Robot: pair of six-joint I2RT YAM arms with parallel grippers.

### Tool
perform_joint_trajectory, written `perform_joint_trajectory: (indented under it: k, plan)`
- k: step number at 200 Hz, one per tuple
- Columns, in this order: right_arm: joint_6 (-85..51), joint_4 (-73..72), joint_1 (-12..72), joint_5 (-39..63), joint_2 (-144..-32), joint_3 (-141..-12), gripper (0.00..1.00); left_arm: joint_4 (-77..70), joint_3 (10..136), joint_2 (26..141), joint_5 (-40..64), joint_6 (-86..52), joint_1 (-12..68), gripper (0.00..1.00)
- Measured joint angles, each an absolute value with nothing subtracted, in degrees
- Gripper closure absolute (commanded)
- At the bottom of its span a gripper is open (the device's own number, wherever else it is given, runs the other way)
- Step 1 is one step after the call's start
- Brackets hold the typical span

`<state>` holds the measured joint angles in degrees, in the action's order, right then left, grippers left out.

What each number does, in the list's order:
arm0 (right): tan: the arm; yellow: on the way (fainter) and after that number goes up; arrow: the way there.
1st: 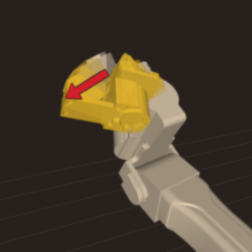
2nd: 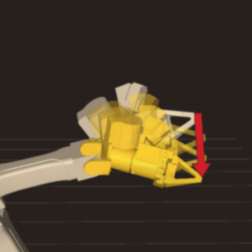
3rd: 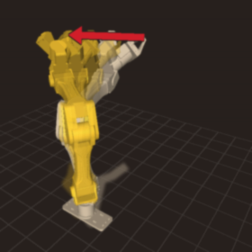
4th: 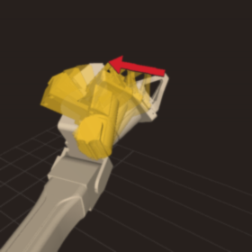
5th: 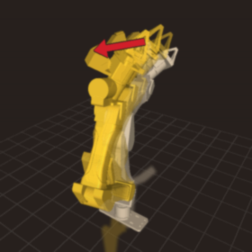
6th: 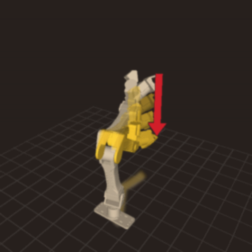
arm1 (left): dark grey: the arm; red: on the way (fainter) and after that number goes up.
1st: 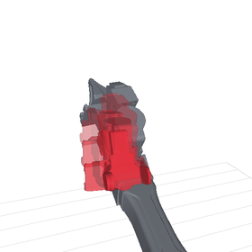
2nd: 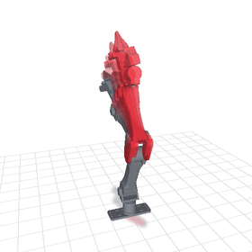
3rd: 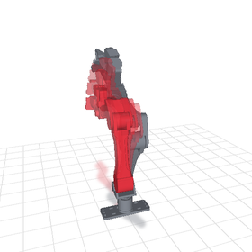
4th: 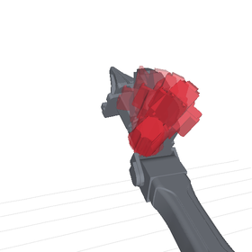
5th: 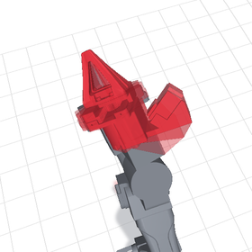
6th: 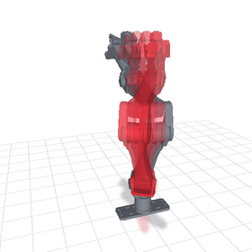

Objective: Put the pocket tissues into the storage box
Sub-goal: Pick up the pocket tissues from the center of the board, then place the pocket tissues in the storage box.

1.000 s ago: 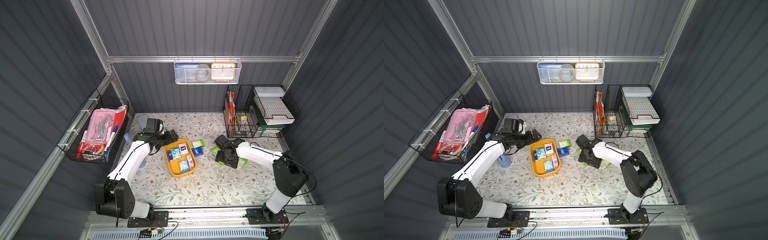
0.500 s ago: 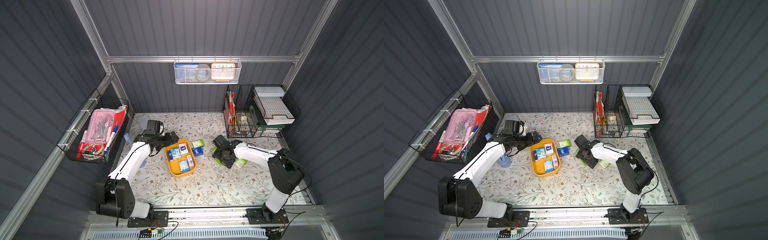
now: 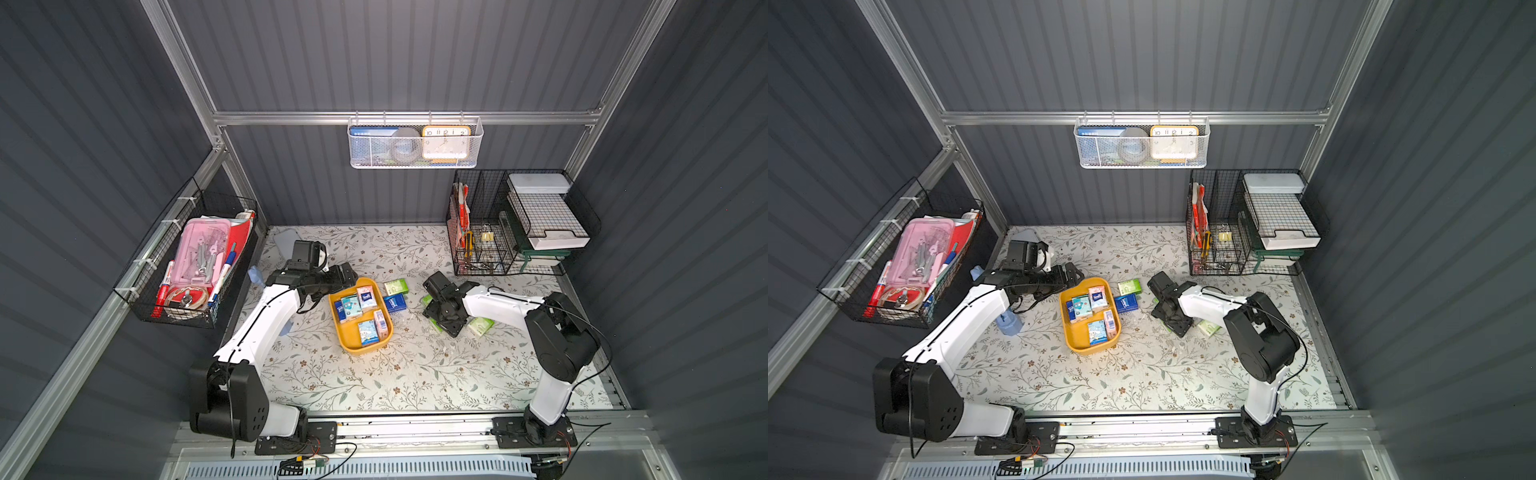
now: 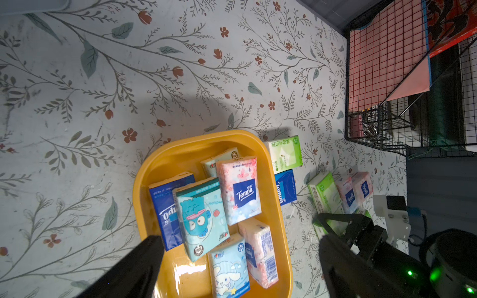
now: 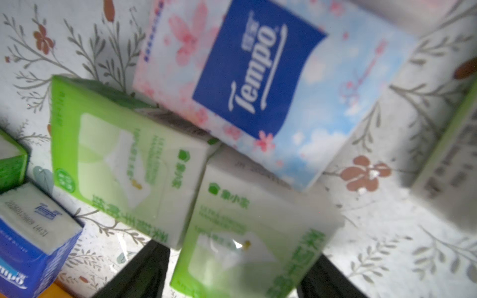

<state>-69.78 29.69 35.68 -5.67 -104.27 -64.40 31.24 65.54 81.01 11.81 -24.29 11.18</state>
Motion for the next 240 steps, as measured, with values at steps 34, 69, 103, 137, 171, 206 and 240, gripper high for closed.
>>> perform_joint_trajectory:
  k: [34,69,103,137,171,206,240]
  plan:
    - [-69.65,28.69,35.62,-5.21,-104.38,-64.36,0.49,31.42,65.54,80.73,11.79,-24.12,11.18,0.01]
    - [-69.14,27.7,35.62,-4.69,-103.39,-63.33,0.49,31.75,65.54,80.73,11.73,-23.81,11.18,0.01]
    - [-66.85,29.8,36.07,-3.64,-99.11,-62.13,0.52,31.79,65.58,80.73,11.25,-23.7,11.18,0.01]
    - [-61.56,32.88,38.94,-2.04,-94.96,-65.69,0.52,31.79,66.72,80.82,10.41,-23.7,11.18,0.01]
    - [-53.89,34.81,43.22,1.61,-97.27,-75.5,0.52,31.59,67.72,81.56,10.04,-23.73,11.14,0.01]
    - [-45.06,35.22,47.46,5.58,-102.8,-85.95,0.52,31.53,67.55,82.15,10.0,-23.88,9.23,0.01]
    - [-37.65,36.12,50.92,9.63,-109.21,-94.11,0.52,31.03,64.73,82.11,10.96,-24.12,3.92,0.01]
